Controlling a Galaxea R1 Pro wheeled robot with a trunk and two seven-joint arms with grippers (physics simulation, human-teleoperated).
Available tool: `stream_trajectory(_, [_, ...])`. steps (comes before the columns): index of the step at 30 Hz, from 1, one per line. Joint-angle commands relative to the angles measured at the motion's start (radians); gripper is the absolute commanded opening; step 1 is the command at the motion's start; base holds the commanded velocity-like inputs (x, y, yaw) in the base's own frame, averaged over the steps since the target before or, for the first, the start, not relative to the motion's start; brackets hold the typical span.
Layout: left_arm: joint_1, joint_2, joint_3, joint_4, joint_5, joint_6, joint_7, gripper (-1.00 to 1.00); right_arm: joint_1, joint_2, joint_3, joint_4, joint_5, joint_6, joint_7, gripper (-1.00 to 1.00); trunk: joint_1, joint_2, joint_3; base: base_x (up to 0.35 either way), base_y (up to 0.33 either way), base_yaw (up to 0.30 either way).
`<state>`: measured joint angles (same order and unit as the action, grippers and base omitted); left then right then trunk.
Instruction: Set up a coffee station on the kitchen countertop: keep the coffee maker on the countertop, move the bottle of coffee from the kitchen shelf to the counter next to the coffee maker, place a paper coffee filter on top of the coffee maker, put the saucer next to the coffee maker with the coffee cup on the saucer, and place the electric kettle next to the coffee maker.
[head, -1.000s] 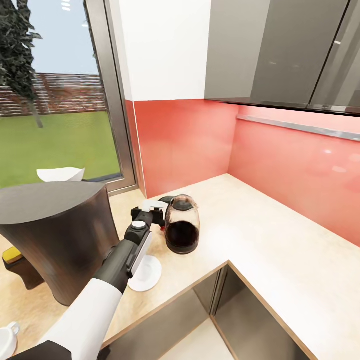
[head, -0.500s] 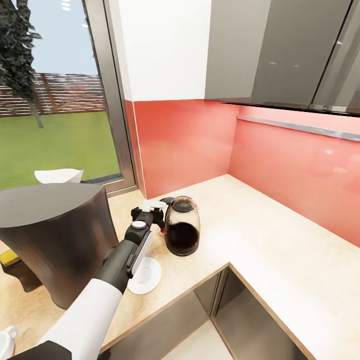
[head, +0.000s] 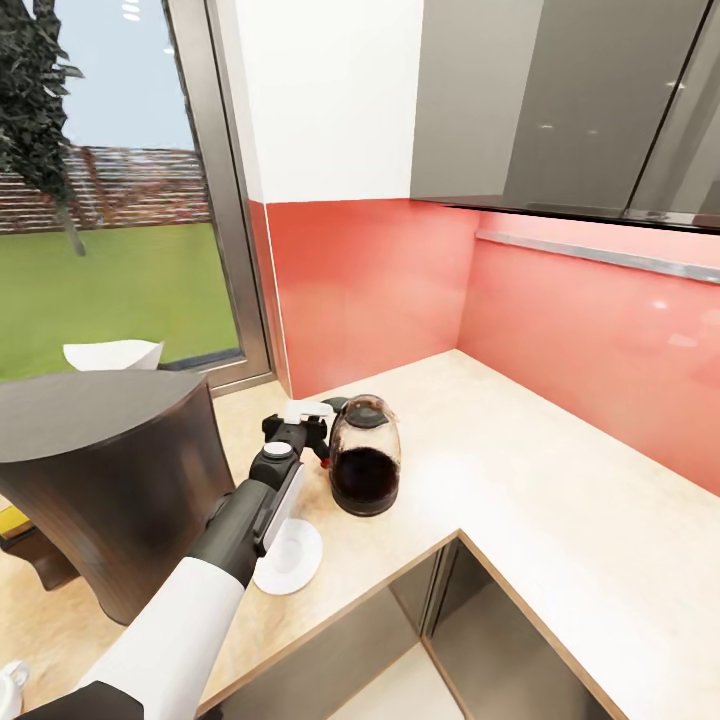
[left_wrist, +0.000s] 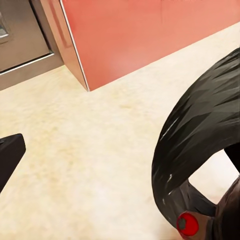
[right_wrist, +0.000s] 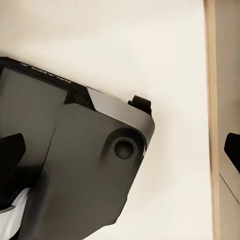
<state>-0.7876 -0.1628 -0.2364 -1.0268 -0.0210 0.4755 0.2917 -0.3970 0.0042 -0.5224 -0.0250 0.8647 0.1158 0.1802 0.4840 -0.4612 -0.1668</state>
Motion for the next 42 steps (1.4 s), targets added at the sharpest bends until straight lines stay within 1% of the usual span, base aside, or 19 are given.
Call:
stream_trajectory(1, [-0.001, 0.0, -0.002, -0.001, -0.001, 0.006, 0.004, 1.0, 0.0, 0.0, -0.008, -0.003, 0.008, 0.005, 0.005, 1.0, 0.0, -0.002, -0.002, 0.005, 0.0, 0.0])
stream_trajectory(12, [0.0, 0.0, -0.003, -0.001, -0.001, 0.006, 0.003, 1.0, 0.0, 0.0, -0.008, -0.003, 0.008, 0.005, 0.005, 1.0, 0.0, -0.002, -0.002, 0.032, 0.0, 0.0])
stream_trajectory(14, [0.0, 0.0, -0.003, -0.001, -0.001, -0.002, 0.003, 1.0, 0.0, 0.0, -0.008, -0.003, 0.008, 0.005, 0.005, 1.0, 0.0, -0.002, -0.002, 0.025, 0.0, 0.0])
stream_trajectory(17, [0.001, 0.0, -0.003, 0.0, -0.001, -0.032, 0.003, 1.0, 0.0, 0.0, -0.009, -0.003, 0.008, 0.005, 0.005, 1.0, 0.0, -0.002, -0.002, 0.008, 0.0, 0.0])
stream_trajectory(24, [0.001, 0.0, -0.004, 0.001, -0.001, -0.046, 0.003, 1.0, 0.0, 0.0, -0.008, -0.003, 0.008, 0.005, 0.005, 1.0, 0.0, -0.002, -0.002, 0.001, 0.0, 0.0])
stream_trajectory(32, [-0.005, 0.0, -0.003, 0.095, 0.001, -0.052, 0.003, 1.0, 0.0, 0.0, -0.009, -0.003, 0.008, 0.005, 0.005, 1.0, 0.0, -0.002, -0.002, 0.0, 0.0, 0.0])
stream_trajectory(33, [-0.009, -0.001, -0.004, 0.109, 0.001, -0.051, 0.003, -1.0, 0.0, 0.0, -0.009, -0.003, 0.008, 0.005, 0.005, 1.0, 0.0, -0.002, -0.002, 0.0, 0.0, 0.0])
stream_trajectory(42, [-0.01, -0.002, -0.003, 0.112, 0.001, -0.052, 0.003, -1.0, 0.0, 0.0, -0.008, -0.003, 0.008, 0.005, 0.005, 1.0, 0.0, -0.002, -0.002, 0.0, 0.0, 0.0])
